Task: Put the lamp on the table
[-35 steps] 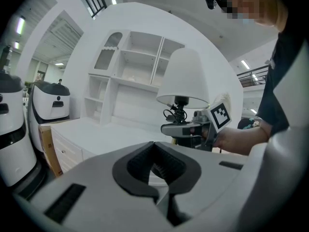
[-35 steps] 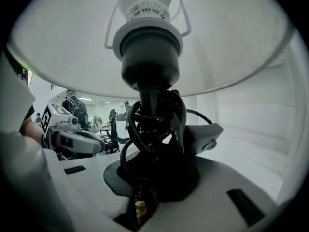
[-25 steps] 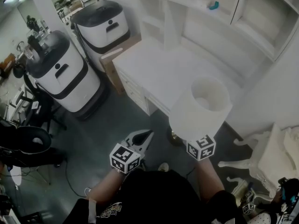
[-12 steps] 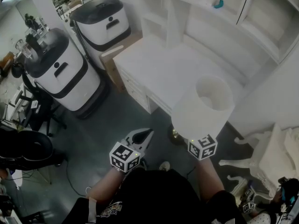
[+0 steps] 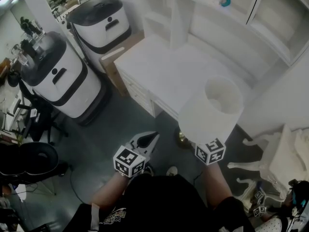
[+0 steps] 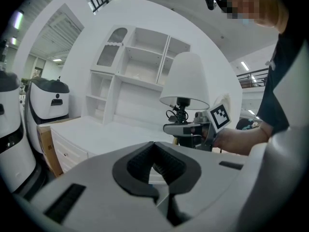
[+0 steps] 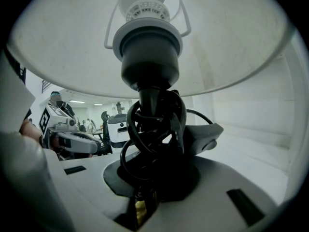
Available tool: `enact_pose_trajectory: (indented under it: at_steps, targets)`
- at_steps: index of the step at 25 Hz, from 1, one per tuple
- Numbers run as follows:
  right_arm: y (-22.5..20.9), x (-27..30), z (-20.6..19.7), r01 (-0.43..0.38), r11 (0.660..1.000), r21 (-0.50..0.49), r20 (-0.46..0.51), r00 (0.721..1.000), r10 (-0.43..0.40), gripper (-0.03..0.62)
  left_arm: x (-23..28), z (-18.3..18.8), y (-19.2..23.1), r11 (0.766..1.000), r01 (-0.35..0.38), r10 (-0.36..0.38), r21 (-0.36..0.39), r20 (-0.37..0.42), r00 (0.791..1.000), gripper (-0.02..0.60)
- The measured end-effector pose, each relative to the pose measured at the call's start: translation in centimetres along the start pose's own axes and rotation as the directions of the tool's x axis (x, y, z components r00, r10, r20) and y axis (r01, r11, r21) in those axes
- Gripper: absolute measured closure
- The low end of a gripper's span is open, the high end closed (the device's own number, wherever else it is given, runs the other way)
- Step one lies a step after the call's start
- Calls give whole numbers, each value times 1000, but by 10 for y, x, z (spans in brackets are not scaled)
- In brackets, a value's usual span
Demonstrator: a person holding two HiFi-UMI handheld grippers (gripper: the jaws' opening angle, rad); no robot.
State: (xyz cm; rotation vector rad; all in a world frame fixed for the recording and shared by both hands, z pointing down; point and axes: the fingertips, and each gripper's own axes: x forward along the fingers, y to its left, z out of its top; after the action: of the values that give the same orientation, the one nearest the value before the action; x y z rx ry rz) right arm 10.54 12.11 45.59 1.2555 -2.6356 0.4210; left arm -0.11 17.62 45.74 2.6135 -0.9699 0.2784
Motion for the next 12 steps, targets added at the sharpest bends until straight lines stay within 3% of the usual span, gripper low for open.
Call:
enact_pose_trajectory:
  at_steps: [12]
  targets:
    - [-2, 31, 11, 68, 997, 29, 20, 997, -68, 517, 1, 16, 38, 997, 66, -65, 39, -25, 998, 574]
